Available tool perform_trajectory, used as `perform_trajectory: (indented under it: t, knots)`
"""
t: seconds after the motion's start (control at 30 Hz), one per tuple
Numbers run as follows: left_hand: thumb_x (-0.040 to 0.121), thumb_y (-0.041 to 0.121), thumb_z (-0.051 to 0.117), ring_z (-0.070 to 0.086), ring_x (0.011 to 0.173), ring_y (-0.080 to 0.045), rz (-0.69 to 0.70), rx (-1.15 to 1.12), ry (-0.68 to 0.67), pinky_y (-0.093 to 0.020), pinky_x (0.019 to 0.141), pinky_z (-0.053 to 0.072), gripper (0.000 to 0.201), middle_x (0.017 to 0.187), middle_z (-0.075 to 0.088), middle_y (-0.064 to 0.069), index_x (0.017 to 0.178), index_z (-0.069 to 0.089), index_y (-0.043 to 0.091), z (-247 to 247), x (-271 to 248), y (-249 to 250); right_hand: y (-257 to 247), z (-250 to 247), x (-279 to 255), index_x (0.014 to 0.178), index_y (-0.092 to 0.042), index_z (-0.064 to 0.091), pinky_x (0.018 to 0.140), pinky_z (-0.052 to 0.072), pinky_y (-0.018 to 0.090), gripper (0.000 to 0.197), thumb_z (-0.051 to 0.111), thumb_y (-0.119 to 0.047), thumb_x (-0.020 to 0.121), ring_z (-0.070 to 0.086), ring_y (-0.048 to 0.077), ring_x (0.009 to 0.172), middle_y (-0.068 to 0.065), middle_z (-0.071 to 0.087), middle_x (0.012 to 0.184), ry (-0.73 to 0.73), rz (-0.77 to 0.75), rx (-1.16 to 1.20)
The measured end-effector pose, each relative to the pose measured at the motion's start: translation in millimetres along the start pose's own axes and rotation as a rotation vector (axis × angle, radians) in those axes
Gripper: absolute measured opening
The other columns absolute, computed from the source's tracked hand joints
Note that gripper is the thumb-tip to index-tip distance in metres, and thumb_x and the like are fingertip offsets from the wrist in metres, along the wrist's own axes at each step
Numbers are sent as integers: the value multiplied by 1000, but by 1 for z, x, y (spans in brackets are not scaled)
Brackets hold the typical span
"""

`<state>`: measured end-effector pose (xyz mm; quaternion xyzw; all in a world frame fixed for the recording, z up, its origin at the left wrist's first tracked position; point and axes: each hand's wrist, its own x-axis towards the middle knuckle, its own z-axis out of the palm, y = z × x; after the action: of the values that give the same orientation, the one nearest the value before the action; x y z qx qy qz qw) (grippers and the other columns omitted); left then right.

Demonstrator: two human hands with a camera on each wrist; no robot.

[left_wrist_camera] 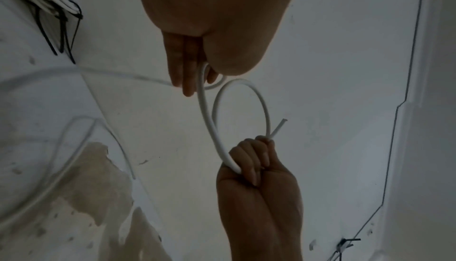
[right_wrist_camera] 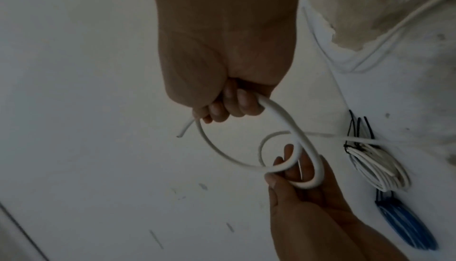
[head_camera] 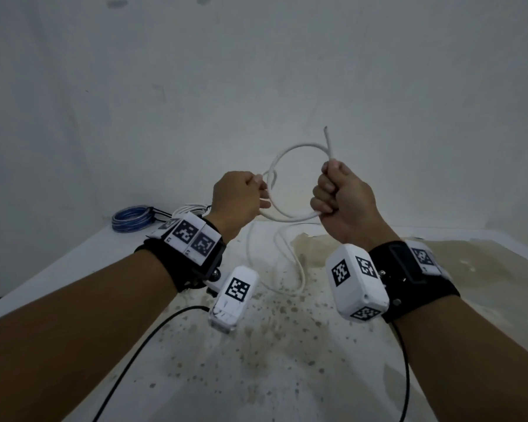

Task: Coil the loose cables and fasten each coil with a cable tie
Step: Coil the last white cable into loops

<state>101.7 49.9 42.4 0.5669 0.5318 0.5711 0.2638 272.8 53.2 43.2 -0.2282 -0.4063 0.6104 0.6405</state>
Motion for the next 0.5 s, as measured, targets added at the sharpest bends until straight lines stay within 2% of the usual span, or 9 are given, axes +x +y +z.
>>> perform_trajectory:
  t: [0.07, 0.13, 0.2, 0.27, 0.37, 0.5]
  knots:
    - [105, 20, 42, 74, 71, -27, -39, -103, -44, -35, 64, 61, 33, 90, 74, -16, 93, 66, 1, 0, 1, -1, -1, 6, 0, 77, -14, 47, 37, 20, 20, 33, 37, -23, 107, 20, 8, 41, -4, 30, 54, 1, -38, -27]
    - [106, 21, 41, 74, 73, -26, -124, -309, -81, -34, 66, 61, 31, 92, 74, -18, 96, 63, 2, 2, 0, 3, 4, 7, 3, 77, -14, 47, 36, 21, 20, 32, 37, -22, 107, 20, 8, 41, -4, 30, 53, 11, -52, -58]
    - [106, 21, 41, 74, 77, -25, -184, -488, -92, -34, 72, 62, 30, 91, 74, -16, 98, 61, 1, 3, -1, 9, 9, 5, 3, 78, -14, 47, 37, 21, 20, 31, 38, -21, 107, 20, 8, 41, -5, 30, 51, 17, -41, -135]
    - [106, 22, 41, 75, 78, -23, -195, -567, -89, -33, 73, 62, 29, 90, 74, -14, 103, 60, 1, 3, 0, 13, 14, 1, 2, 77, -15, 48, 37, 22, 21, 30, 39, -19, 106, 20, 8, 42, -5, 29, 52, 7, 4, -191]
    - [105, 22, 43, 75, 75, -19, -133, -471, -59, -28, 66, 61, 28, 91, 75, -11, 104, 64, 3, 4, -2, 17, 19, -4, 0, 77, -14, 48, 38, 22, 21, 29, 40, -19, 105, 20, 8, 43, -5, 27, 54, -46, 101, -249]
    - [104, 20, 44, 67, 57, -12, 95, -162, -67, -24, 54, 55, 28, 91, 75, -3, 105, 67, 4, -1, -4, 11, 19, -10, 0, 77, -15, 48, 41, 23, 22, 30, 41, -21, 105, 20, 9, 46, -4, 25, 57, -86, 114, -315]
